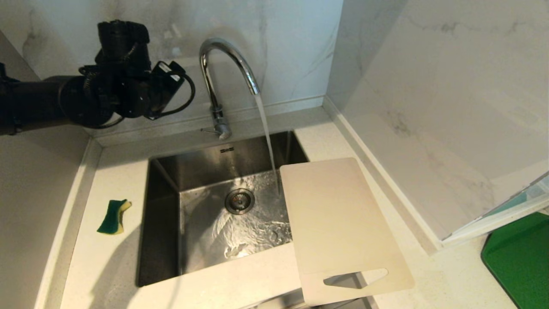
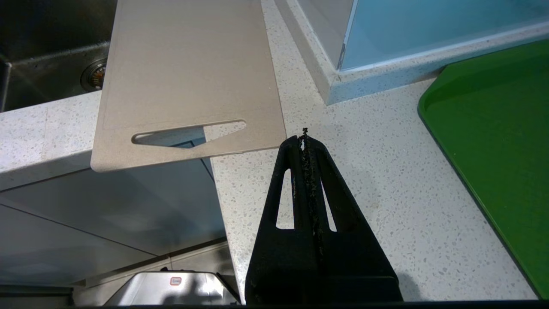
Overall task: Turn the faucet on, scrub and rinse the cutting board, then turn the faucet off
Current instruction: Pick up the cleaning cloth
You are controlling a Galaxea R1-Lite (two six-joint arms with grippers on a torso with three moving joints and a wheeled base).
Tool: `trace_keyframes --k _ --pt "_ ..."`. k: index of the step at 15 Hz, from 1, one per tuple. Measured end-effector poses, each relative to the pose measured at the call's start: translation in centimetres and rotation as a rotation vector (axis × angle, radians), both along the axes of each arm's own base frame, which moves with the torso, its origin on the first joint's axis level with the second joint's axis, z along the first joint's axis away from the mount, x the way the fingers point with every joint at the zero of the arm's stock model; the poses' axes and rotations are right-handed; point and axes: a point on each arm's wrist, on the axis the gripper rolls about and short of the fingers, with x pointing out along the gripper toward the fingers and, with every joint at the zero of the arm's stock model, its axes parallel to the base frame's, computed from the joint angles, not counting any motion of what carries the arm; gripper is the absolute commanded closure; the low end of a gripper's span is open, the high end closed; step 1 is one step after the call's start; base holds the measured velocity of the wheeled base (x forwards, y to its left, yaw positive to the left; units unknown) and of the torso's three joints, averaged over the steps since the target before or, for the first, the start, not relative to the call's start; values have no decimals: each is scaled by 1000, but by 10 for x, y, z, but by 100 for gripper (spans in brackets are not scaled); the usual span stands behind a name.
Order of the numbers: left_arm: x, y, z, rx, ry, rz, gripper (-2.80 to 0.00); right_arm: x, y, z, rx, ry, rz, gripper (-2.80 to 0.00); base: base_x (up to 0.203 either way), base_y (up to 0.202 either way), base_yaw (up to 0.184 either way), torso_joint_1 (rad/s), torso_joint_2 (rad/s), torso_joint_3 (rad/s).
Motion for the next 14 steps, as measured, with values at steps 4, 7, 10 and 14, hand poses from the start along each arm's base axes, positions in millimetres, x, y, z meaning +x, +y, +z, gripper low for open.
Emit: trace_keyframes --k 4,7,10,14 --pt "-44 25 45 273 -21 -30 -280 0 0 0 0 0 0 0 0 0 0 0 0 0" --pt "-82 46 84 380 -94 3 0 0 0 0 0 0 0 0 0 0 0 0 0 0" --pt "-125 63 110 404 -128 19 0 0 0 0 0 0 0 0 0 0 0 0 0 0" --pt "-188 85 137 529 -163 39 0 0 0 0 0 0 0 0 0 0 0 0 0 0"
